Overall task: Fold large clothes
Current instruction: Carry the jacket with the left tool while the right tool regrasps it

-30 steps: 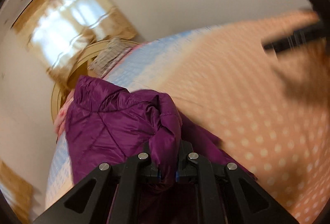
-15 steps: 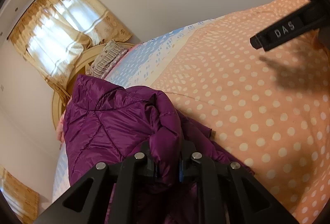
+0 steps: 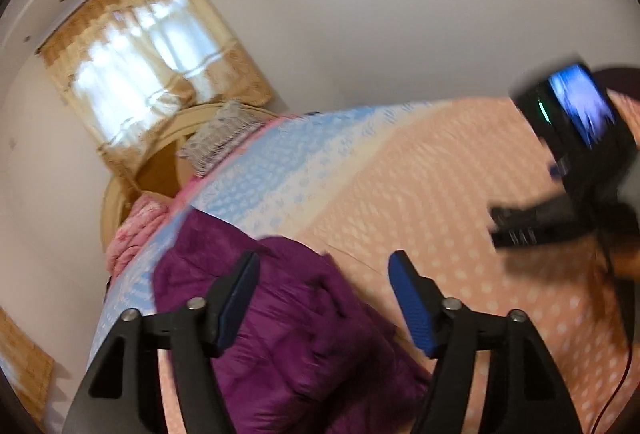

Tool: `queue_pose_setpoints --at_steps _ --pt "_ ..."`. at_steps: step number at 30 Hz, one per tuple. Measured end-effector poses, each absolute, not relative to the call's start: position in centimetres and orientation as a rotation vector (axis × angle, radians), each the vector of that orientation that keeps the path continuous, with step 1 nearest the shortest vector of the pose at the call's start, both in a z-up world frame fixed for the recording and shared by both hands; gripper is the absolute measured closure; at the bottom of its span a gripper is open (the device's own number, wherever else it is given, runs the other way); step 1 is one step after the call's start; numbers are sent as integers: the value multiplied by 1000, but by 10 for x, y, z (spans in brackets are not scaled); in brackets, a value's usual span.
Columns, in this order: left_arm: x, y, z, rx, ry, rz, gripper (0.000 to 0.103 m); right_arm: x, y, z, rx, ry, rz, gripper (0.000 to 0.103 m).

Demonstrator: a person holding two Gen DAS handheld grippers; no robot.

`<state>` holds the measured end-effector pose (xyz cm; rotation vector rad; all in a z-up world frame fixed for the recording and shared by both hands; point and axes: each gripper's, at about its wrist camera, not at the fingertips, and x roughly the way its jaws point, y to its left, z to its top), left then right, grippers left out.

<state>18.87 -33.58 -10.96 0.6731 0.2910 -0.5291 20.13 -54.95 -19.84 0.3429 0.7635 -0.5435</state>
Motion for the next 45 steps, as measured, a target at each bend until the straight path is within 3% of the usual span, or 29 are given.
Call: queue_pose_setpoints --at_steps 4,15,17,19,24,29,34,40,45 --pt "213 -319 -87 624 286 -453 32 202 -548 -203 353 776 -535 5" --pt "327 -217 -87 456 412 -130 31 221 -519 -189 353 773 -457 6" --pt "358 -190 -92 402 473 -33 30 233 -507 -174 363 759 -416 14" --pt "383 -168 -98 350 522 41 30 251 -490 -155 350 750 -375 30" --pt "429 -139 -117 285 612 159 30 308 -427 -94 275 686 -272 38" --pt "452 -136 -135 173 677 130 30 365 -374 -67 255 649 -153 45" --pt "453 -165 -151 215 662 68 30 413 -358 -94 302 676 -116 59" --pt "441 -196 -155 262 607 -26 29 390 -406 -168 425 750 -200 61" --pt "428 -228 -164 399 541 19 28 377 -419 -181 473 729 -204 59"
